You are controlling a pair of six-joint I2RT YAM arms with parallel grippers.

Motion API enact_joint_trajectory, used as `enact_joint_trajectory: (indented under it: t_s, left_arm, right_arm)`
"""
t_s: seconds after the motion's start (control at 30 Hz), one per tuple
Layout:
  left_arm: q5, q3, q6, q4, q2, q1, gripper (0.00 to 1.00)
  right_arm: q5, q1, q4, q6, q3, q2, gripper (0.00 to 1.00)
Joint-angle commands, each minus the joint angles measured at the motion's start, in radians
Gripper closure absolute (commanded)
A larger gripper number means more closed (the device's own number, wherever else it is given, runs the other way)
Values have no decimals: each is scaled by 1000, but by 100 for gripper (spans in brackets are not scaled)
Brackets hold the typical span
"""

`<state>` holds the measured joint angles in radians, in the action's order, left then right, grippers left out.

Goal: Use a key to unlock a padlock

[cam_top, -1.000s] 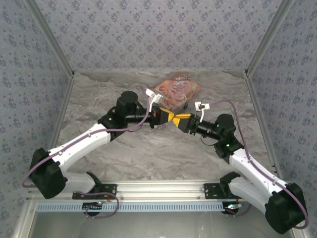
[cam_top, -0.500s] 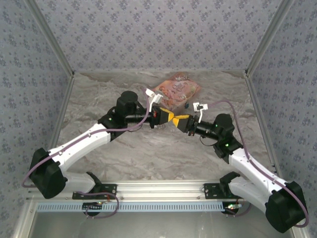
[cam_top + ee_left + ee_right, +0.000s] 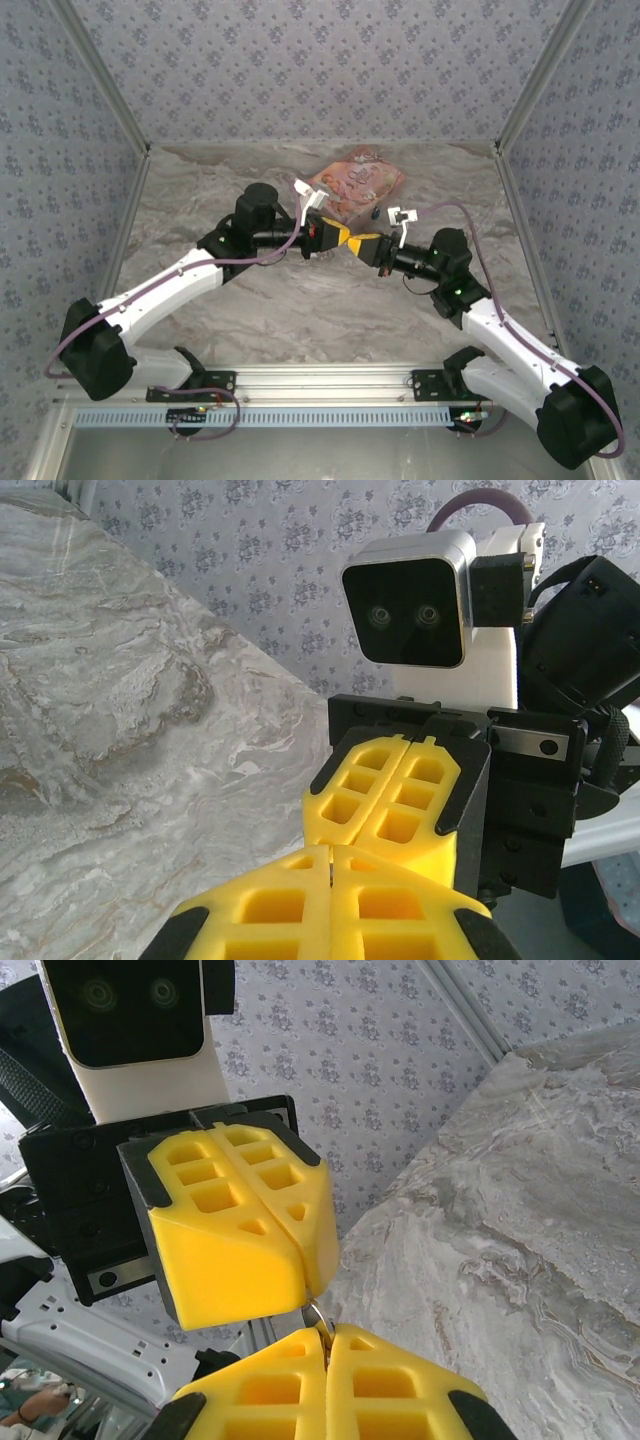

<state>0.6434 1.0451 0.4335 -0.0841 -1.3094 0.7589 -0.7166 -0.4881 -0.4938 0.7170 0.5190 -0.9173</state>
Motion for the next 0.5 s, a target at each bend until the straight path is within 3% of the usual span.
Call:
enact_joint_trajectory:
  t_s: [0.0,0.03,0.2,0.3,0.47]
  left_arm:
    - [29,54,-30,-10,-5,-5,100]
    - [27,59,-36,-4,-5,-5,100]
    - [5,66,-39,12,7,-22,79]
    - [-53,61,-39,31,29,-37,53]
    - [-253,31,30,93,39,-97,24]
  right_arm:
    - [-18,-19,23,-25,33,1,100]
    - [-17,-21,28,-29,33,1,100]
    - [30,-19,75,-34,26,20,100]
    - [101,-7,129,-33,8,46,100]
    - [236,4,248,-42,-32,128,100]
